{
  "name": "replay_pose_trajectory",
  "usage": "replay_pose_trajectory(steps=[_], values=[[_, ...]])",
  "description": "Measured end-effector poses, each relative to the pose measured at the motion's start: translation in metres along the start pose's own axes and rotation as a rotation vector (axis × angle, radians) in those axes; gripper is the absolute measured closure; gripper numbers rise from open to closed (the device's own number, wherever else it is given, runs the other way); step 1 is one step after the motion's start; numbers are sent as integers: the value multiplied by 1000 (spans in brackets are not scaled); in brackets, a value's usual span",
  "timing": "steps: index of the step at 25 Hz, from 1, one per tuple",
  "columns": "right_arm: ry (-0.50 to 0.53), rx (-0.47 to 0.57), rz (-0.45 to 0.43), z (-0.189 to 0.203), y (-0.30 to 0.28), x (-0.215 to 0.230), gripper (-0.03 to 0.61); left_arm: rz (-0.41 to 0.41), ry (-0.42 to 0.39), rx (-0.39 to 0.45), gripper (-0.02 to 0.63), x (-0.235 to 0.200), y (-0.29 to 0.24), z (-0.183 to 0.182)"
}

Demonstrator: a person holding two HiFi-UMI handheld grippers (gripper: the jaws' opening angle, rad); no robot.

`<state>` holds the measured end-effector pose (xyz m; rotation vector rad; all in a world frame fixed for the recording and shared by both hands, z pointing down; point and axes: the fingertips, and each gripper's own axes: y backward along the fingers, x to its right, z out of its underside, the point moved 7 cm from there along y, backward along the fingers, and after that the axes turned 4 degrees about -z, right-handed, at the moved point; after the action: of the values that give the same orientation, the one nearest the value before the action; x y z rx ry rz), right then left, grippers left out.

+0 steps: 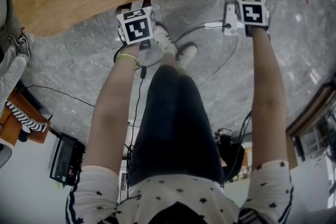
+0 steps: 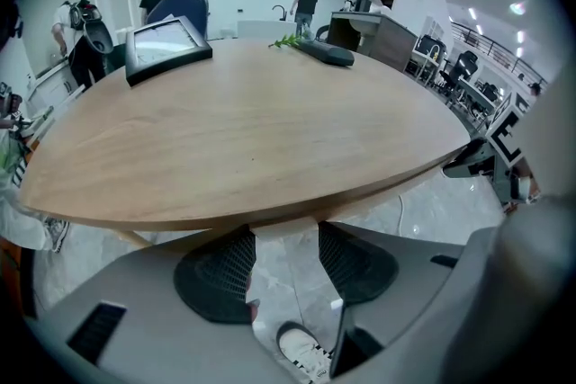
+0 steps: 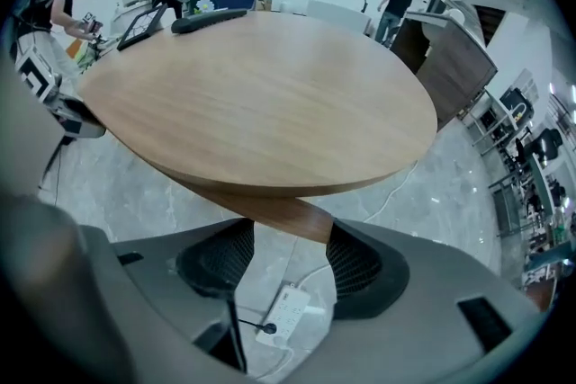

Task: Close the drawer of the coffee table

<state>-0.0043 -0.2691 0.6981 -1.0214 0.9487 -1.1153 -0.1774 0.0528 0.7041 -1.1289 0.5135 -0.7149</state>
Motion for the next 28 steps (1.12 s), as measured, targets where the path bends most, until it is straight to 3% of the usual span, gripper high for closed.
replay_pose_trajectory(steps=[5,12,22,28], values=[[-110,40,4,-2,0,3,336,-20,18,35,387,1,0,-4],[-179,71,7,-2,-2,8,336,-34,50,66,387,0,-2,-7],[-314,156,-10,-3,-7,10,358,-51,149,117,388,1,-6,-13],[-319,195,-2,-7,-10,11,359,-58,178,150,388,0,-9,-15]])
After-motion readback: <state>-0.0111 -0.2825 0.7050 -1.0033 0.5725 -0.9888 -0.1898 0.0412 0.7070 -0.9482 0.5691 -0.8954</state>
